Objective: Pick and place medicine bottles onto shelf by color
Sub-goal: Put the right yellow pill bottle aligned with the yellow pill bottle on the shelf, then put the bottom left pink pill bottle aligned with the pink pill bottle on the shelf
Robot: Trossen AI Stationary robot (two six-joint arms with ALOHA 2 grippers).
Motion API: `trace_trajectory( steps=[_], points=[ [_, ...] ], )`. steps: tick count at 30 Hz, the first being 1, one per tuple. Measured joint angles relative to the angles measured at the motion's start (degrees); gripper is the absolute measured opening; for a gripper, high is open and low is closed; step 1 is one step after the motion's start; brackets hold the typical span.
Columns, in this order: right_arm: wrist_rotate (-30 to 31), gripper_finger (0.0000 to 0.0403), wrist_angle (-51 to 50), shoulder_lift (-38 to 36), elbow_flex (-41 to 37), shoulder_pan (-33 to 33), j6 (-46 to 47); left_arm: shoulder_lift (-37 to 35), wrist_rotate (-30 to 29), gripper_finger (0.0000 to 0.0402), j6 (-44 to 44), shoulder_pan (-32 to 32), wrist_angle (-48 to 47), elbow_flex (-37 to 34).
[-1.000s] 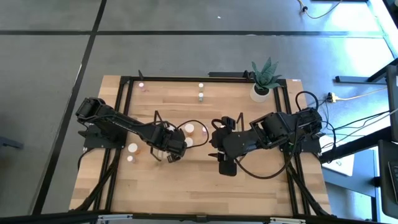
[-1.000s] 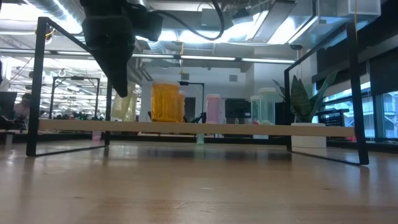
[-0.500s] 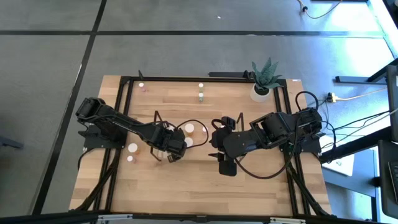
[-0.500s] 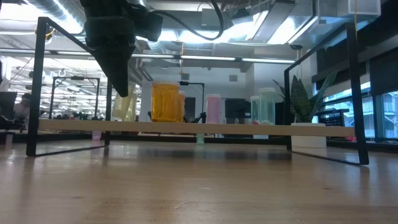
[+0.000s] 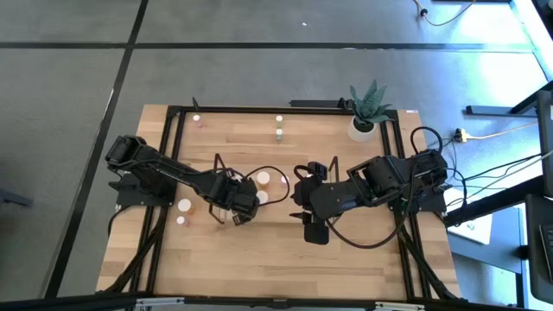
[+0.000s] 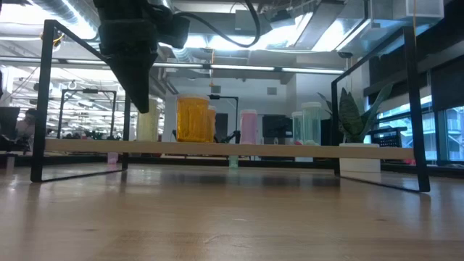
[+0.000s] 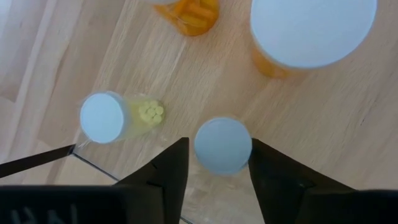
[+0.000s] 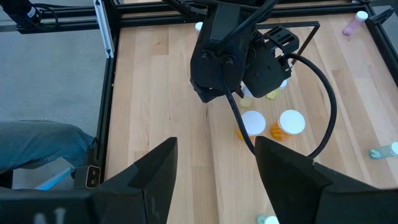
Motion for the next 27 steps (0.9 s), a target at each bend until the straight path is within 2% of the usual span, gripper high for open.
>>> trace_trajectory(
  steps=[4, 12, 27],
  points=[
    [0.0, 0.0217, 0.0, 0.0, 0.0, 0.0, 0.0, 0.0, -0.1, 0.0168, 0.0, 0.0, -0.2, 0.0],
    [0.0, 0.0217, 0.0, 0.1, 0.0, 0.0, 0.0, 0.0, -0.1, 0.017, 0.0, 0.0, -0.8, 0.5],
    [0.0, 0.0217, 0.0, 0.1, 0.0, 0.0, 0.0, 0.0, -0.1, 0.017, 0.4, 0.0, -9.7, 10.1]
  ],
)
